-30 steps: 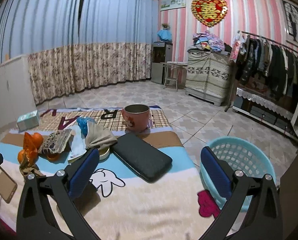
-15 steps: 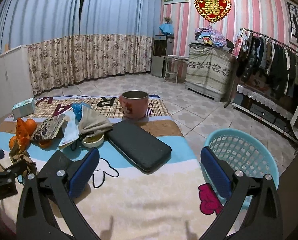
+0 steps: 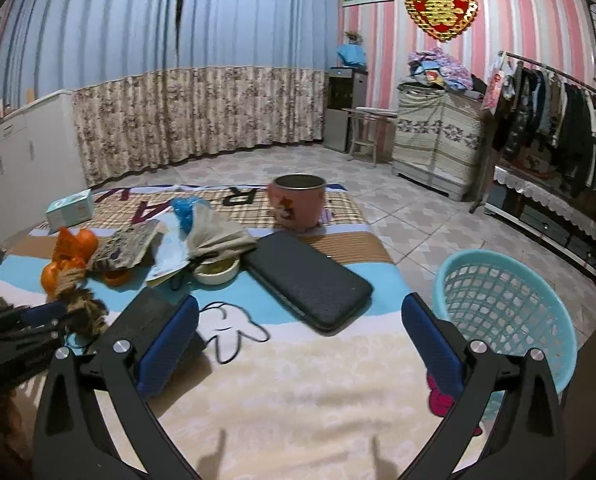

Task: Collect trash
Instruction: 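Grasp the tan cloth bundle with the left tool while the right tool reaches for the black cylinder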

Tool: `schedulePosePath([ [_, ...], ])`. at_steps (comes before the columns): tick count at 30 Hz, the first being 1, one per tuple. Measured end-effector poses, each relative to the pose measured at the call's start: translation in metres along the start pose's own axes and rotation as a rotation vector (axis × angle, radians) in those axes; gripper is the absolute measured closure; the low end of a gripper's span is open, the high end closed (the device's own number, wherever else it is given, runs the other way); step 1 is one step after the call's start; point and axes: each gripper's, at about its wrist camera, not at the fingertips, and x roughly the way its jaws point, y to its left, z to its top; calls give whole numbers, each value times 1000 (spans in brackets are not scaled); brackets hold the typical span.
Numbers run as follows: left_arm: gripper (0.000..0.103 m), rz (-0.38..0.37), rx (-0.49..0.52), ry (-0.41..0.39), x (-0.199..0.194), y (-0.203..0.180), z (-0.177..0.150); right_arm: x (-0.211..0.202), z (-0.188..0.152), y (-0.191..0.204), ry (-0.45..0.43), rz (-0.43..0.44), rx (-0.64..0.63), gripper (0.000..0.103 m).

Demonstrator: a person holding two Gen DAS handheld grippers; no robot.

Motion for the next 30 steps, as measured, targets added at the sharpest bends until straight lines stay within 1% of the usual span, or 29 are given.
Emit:
schedulePosePath([
  [3,75,-3,-26,1,-2,7,0,-3,-4,8,2,17,-11,4],
  [6,75,-6,-47,-26,-12,14,0,-5,-9,18,1,41,-22,4],
  [7,79,3,-48,-35,-17,16,0,-6,-11,23,3,55,-23,4],
  [9,79,11,-51,-50,-29,18,-2,-6,-14,30,5,72,-22,4],
  [12,80,25,-39,-93,-44,22,-6,-9,-16,42,8,114,1,4],
  [16,80,37,-58,-107,-52,33,-6,-3,-19,56,31,110,8,4],
  [19,80,80,-82,-153,-66,42,-6,3,-20,67,50,105,21,4],
  [21,80,85,-93,-184,-73,49,-5,7,-21,75,57,84,22,4],
  [23,80,105,-97,-202,-77,57,-5,11,-22,80,64,74,25,4],
  [25,80,124,-115,-206,-78,65,-4,16,-23,88,76,66,25,4],
  [28,80,107,-163,-203,-78,74,-3,25,-25,101,103,44,9,4],
  [30,80,112,-160,-205,-77,74,-3,30,-27,108,117,7,-10,4],
])
